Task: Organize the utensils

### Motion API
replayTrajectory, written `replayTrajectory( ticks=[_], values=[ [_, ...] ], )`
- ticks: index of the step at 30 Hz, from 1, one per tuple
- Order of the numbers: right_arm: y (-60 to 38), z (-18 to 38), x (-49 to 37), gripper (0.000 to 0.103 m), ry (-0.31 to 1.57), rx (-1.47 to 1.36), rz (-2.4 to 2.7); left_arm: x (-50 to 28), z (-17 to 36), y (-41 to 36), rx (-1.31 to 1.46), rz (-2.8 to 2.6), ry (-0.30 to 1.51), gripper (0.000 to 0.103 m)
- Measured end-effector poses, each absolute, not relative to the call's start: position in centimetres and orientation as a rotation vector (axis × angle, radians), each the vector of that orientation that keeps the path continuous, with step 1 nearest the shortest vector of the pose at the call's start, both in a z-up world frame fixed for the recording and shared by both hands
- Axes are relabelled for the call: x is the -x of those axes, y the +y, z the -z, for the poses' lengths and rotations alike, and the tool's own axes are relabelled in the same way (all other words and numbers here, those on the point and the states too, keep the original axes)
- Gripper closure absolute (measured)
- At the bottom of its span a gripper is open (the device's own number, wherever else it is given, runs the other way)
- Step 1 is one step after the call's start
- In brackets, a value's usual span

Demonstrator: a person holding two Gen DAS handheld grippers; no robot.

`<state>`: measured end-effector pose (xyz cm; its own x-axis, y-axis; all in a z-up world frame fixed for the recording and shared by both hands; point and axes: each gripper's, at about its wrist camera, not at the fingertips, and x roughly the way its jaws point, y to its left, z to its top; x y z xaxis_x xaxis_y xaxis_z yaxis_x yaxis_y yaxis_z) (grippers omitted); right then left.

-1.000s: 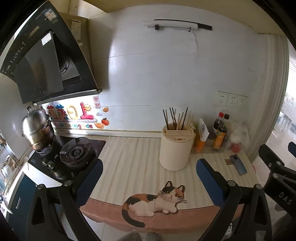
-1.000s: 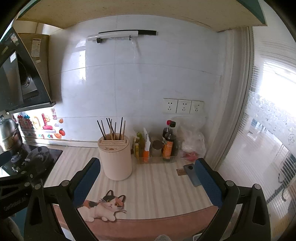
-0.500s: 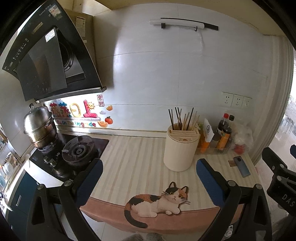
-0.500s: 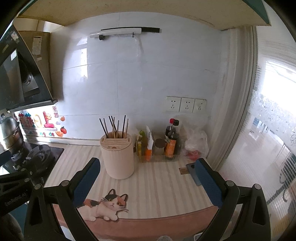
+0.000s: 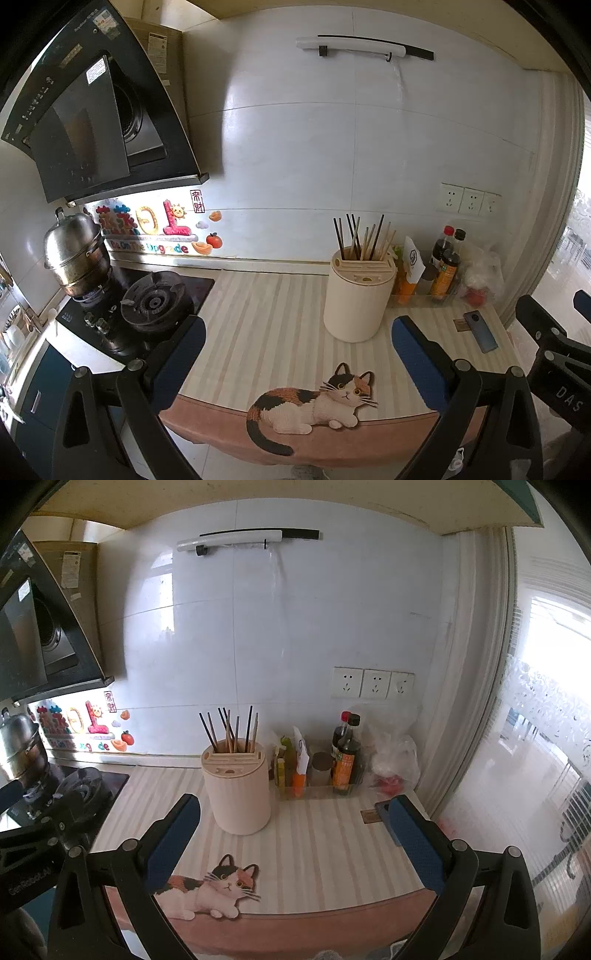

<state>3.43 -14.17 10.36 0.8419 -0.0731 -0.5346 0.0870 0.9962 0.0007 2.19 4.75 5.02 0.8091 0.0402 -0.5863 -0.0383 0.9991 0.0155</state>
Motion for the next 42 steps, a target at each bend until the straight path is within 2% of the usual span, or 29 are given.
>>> replayTrajectory(
  ticks=[42],
  values=[
    [-13.4,-10.1,-3.7,0.0,0.568,-0.025,0.083,-1.7,-5.0,6.0,0.02,-0.058,0.624,0.0]
  ],
)
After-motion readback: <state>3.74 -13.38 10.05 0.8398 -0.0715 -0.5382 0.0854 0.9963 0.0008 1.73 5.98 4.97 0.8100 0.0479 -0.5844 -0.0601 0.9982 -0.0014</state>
